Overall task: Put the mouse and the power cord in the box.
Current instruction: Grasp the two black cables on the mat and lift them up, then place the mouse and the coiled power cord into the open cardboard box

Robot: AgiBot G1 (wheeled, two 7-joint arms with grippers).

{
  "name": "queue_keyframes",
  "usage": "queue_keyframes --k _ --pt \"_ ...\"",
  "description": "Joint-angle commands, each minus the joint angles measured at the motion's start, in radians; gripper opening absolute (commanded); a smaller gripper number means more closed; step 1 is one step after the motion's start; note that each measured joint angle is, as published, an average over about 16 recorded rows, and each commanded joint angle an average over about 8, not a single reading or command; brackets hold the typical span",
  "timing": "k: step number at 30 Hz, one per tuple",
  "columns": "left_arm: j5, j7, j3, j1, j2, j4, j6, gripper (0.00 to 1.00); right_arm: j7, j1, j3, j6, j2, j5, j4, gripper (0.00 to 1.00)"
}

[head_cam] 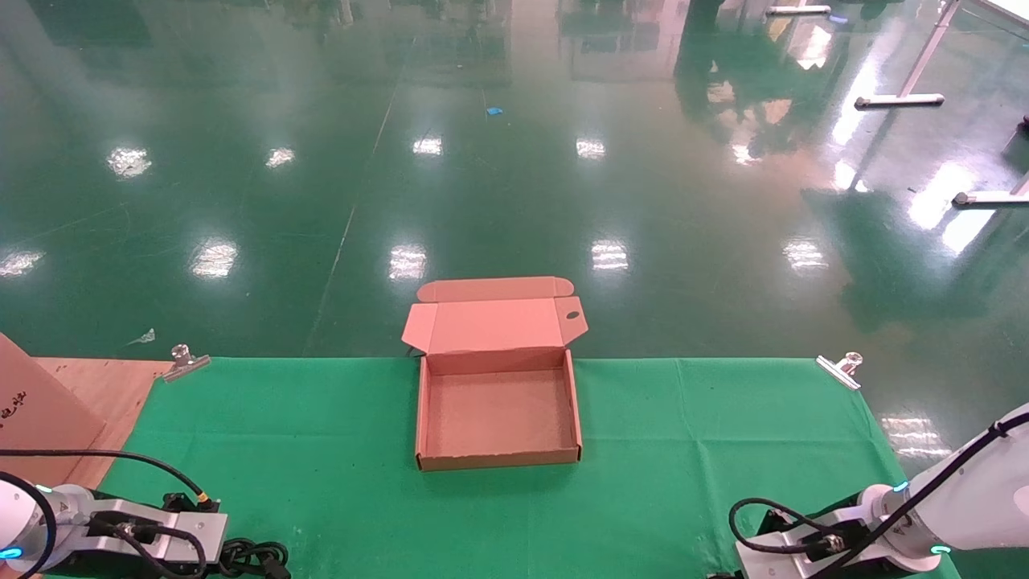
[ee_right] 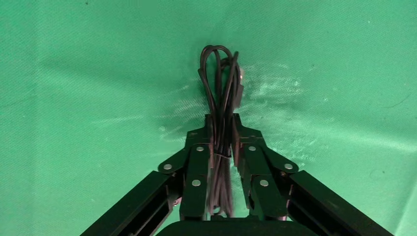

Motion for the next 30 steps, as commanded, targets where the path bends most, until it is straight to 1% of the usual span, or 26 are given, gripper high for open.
queue_keyframes --k 1,9,11,14,18,21,30 --pt "0.0 0.0 0.0 -0.002 -0.001 0.0 0.002 0.0 0.001 -0.001 0.0 -0.001 0.0 0.001 -0.001 0.0" --pt "0.009 0.009 0.006 -0.034 -0.016 -0.003 0.062 0.0 0.004 0.016 0.005 -0.025 0.009 0.007 0.0 0.0" --pt "0.012 0.013 0.008 -0.053 -0.021 -0.006 0.097 0.0 0.003 0.03 0.005 -0.037 0.016 0.008 0.002 0.0" --pt "0.017 0.021 0.012 -0.092 -0.031 -0.009 0.182 0.0 0.001 0.063 0.008 -0.063 0.031 0.012 0.007 0.0" --pt "0.026 0.029 0.019 -0.157 -0.043 -0.015 0.309 0.0 -0.004 0.126 0.013 -0.114 0.054 0.019 0.019 0.0" --pt "0.034 0.032 0.024 -0.209 -0.048 -0.024 0.378 0.0 -0.007 0.184 0.017 -0.162 0.071 0.024 0.03 0.0" --pt "0.056 0.022 0.039 -0.369 -0.029 -0.077 0.481 0.0 0.016 0.363 0.03 -0.298 0.094 0.043 0.071 0.0"
